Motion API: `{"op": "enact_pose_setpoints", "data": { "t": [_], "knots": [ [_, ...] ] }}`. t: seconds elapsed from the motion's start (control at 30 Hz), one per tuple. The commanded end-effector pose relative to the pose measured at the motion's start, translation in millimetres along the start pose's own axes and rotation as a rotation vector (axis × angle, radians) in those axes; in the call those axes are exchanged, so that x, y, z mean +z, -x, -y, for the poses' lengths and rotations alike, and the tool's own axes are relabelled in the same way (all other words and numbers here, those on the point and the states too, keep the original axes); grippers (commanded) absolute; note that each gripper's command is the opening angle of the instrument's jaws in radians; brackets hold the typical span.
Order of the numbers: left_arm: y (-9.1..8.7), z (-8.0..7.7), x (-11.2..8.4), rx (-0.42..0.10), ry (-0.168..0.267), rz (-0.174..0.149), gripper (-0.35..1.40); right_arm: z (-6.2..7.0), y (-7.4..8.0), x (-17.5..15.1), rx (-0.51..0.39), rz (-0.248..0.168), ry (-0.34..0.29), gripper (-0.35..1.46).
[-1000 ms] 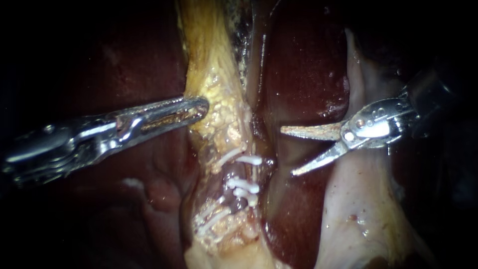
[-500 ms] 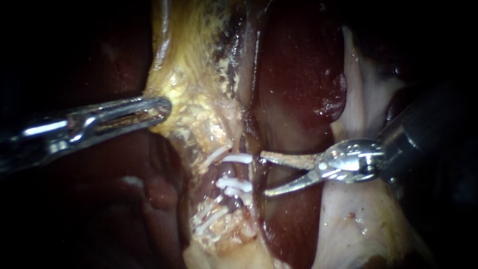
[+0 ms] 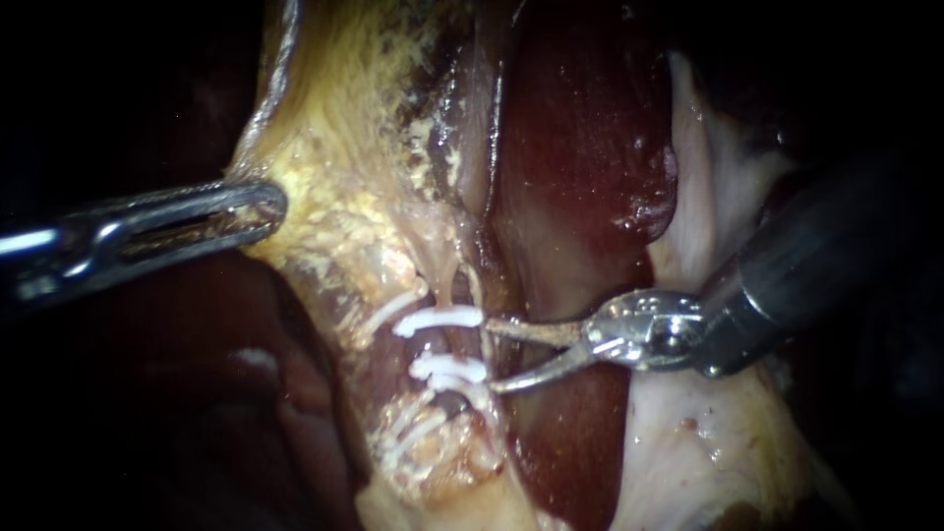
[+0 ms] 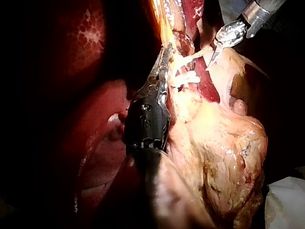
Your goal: Go to the cutting position right tube
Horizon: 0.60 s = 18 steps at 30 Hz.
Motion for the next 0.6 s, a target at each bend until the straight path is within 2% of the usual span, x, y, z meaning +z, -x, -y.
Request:
{"op": "enact_pose_setpoints", "data": {
  "t": [0.03, 0.4, 0.6],
  "knots": [
    [-0.1, 0.0, 0.1, 0.001, 0.000, 0.000, -0.35, -0.1, -0.1, 0.3, 0.006, 0.001, -0.003, 1.28],
    [-0.1, -0.2, -0.1, 0.001, 0.002, 0.001, -0.35, -2.0, -1.1, 4.4, 0.039, 0.018, -0.039, 1.16],
    [-0.1, -0.3, 0.0, 0.001, 0.002, 0.000, -0.35, -3.0, -1.4, 5.4, 0.048, 0.019, -0.040, 1.08]
  ]
}}
